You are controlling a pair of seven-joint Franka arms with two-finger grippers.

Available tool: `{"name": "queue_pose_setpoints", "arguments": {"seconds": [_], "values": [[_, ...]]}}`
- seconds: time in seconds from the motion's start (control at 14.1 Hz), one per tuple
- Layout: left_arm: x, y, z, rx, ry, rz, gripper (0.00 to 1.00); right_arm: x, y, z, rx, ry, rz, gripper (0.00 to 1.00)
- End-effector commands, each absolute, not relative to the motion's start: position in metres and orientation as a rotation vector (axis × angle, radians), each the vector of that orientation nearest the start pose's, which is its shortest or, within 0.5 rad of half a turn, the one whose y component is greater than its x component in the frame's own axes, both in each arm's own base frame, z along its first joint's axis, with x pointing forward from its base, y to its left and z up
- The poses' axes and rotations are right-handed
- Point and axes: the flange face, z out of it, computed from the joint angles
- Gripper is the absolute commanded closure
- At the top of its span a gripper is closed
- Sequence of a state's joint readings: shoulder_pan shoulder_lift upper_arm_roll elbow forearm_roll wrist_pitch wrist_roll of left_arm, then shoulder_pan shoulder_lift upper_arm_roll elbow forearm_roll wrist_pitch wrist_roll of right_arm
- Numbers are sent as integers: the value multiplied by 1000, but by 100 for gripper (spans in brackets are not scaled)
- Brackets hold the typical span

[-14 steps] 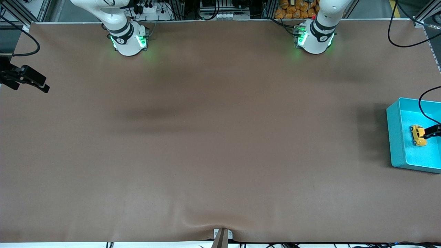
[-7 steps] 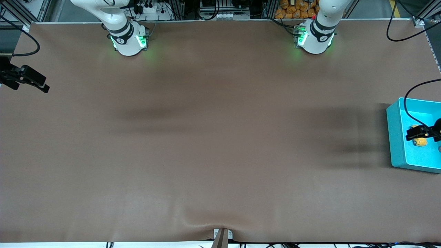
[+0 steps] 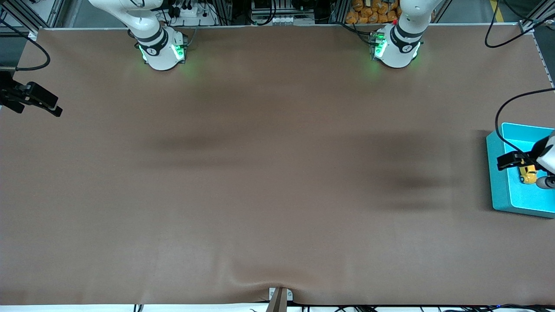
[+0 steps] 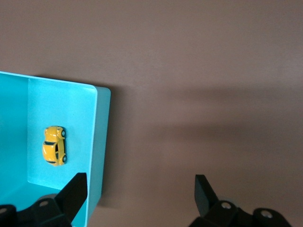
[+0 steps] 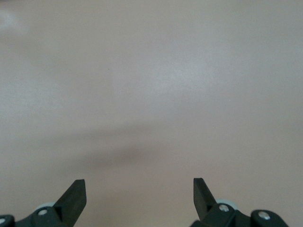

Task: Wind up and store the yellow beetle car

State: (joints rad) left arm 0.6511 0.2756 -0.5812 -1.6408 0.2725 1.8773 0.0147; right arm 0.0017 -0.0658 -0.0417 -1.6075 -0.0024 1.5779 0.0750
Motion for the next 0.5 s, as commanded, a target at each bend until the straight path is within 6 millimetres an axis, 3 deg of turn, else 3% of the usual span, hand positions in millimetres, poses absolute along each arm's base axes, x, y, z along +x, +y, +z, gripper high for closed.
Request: {"name": "queue_pose_setpoints", "arguments": {"seconds": [0.0,0.28,0.43], "values": [[602,72,521,-3034,-42,-18,0,536,-25,648,-3141,179,-58,0],[569,22,582,-3055,-5,-52,0,536,-25,648,-3141,179,-56,0],[549,9,604,-3058,15,-20,0,536,-25,648,-3143,181,-56,0]]}}
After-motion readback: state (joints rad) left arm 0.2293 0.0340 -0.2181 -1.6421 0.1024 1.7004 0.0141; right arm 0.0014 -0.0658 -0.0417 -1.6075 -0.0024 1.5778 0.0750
